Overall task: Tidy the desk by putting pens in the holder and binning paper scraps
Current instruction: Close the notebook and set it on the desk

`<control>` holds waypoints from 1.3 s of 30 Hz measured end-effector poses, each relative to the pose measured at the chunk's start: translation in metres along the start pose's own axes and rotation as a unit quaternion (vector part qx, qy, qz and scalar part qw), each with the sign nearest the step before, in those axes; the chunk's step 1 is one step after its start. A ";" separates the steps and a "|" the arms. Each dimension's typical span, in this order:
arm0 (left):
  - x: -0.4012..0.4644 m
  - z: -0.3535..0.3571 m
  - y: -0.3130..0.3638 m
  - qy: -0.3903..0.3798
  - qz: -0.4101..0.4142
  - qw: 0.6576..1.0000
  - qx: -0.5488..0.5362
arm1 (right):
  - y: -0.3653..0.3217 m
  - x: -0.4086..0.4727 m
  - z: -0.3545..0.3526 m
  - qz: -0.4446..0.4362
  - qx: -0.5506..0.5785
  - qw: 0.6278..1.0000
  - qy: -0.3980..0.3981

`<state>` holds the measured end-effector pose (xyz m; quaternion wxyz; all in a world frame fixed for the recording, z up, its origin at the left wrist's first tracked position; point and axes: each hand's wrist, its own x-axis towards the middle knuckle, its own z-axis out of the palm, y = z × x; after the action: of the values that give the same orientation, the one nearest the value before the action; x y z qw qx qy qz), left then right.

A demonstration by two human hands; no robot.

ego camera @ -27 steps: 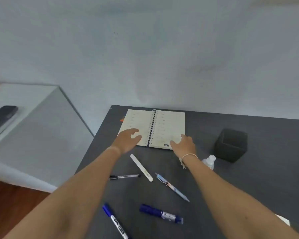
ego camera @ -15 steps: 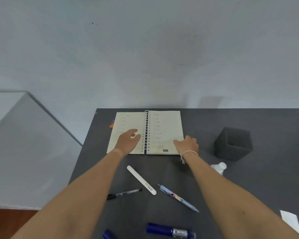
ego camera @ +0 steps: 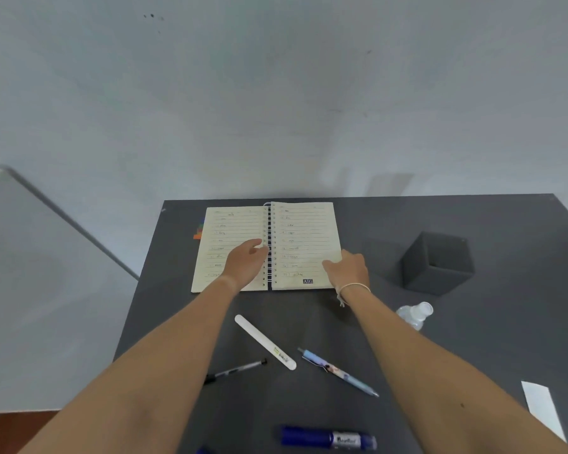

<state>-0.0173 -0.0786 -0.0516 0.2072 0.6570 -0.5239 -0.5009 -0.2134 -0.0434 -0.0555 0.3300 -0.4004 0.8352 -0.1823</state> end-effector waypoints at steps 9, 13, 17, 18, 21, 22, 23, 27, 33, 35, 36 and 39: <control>-0.006 0.001 0.006 -0.007 -0.011 0.999 -0.045 | -0.020 -0.004 -0.006 -0.002 0.316 0.948 -0.024; -0.012 -0.011 0.009 -0.001 -0.011 0.999 -0.040 | -0.031 -0.004 -0.004 0.072 0.545 0.820 -0.160; -0.015 -0.028 0.012 0.019 -0.006 0.998 -0.067 | -0.046 -0.007 0.001 0.049 0.550 0.798 -0.243; -0.014 -0.033 0.012 0.018 -0.005 0.997 -0.077 | -0.052 -0.010 0.003 0.037 0.533 0.807 -0.254; -0.016 -0.047 0.015 0.030 -0.006 0.993 -0.116 | -0.070 -0.020 0.010 0.001 0.445 0.856 -0.265; -0.017 -0.051 0.016 0.039 -0.011 0.990 -0.135 | -0.076 -0.024 0.013 -0.013 0.415 0.869 -0.268; -0.018 -0.055 0.019 0.050 -0.015 0.987 -0.152 | -0.080 -0.027 0.016 -0.024 0.389 0.879 -0.273; -0.024 -0.075 0.020 0.058 -0.012 0.985 -0.159 | -0.088 -0.039 0.025 -0.063 0.311 0.907 -0.278; -0.024 -0.082 0.007 0.119 0.053 0.991 0.012 | -0.077 -0.037 0.025 -0.123 0.186 0.953 -0.207; -0.022 -0.079 0.003 0.130 0.072 0.985 0.093 | -0.068 -0.034 0.024 -0.142 0.140 0.964 -0.178; -0.021 -0.076 0.000 0.131 0.072 0.974 0.171 | -0.063 -0.032 0.023 -0.154 0.119 0.967 -0.167; -0.019 -0.067 -0.008 0.126 0.104 0.902 0.400 | -0.048 -0.024 0.022 -0.170 0.079 0.972 -0.140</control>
<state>0.0460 -0.0752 -0.0216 0.0422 0.6840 -0.7150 -0.1380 -0.1602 -0.0546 -0.0341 0.4385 -0.5307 0.6833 -0.2433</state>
